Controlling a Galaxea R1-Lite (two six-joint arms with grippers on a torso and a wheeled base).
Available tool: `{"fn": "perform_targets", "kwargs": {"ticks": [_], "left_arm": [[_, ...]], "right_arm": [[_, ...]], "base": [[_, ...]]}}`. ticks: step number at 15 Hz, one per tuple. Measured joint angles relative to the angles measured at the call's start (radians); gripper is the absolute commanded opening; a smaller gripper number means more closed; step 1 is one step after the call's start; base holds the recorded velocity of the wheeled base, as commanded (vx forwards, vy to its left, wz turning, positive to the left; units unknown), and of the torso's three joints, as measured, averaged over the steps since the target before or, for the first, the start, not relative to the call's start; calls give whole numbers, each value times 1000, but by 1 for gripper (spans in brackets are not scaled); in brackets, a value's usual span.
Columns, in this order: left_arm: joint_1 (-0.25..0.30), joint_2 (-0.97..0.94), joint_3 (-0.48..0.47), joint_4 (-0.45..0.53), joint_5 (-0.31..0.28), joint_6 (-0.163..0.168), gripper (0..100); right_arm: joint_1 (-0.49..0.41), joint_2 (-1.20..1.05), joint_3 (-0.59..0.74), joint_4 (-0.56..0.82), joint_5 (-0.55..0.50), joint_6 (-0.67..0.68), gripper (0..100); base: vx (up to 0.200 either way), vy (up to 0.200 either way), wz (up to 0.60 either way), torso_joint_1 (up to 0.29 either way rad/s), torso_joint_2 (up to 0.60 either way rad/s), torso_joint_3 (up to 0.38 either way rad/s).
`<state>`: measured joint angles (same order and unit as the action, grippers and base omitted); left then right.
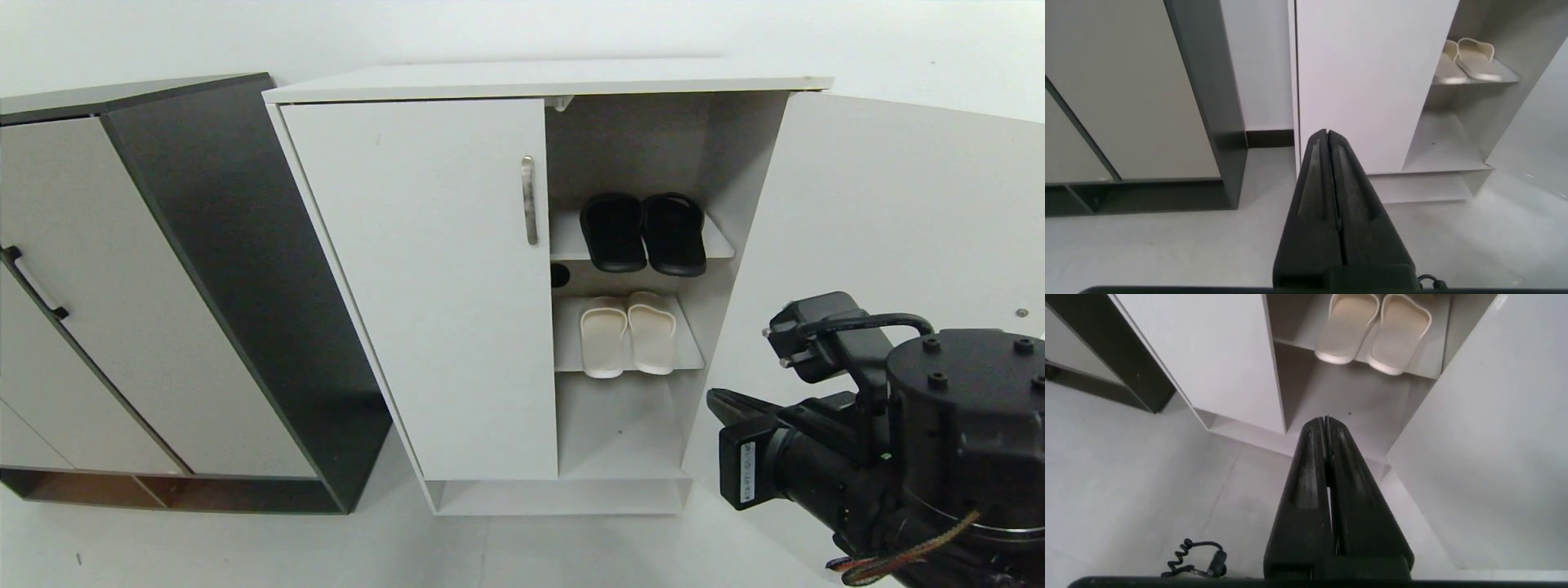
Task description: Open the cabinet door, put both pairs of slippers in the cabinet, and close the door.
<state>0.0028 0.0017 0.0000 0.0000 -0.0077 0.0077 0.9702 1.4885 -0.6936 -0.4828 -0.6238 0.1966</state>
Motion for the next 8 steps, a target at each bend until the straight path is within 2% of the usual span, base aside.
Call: {"fn": "perform_targets", "kwargs": {"ticks": [7,8], "left_arm": [[0,0,0,0,0,0,0],[0,0,0,0,0,0,0]], "right_arm": [[-2,0,4,0,1,-8,0],[-2,0,5,3,1,-8,0]], "base": [[0,0,0,0,0,0],[0,0,0,12,-207,-212]]}}
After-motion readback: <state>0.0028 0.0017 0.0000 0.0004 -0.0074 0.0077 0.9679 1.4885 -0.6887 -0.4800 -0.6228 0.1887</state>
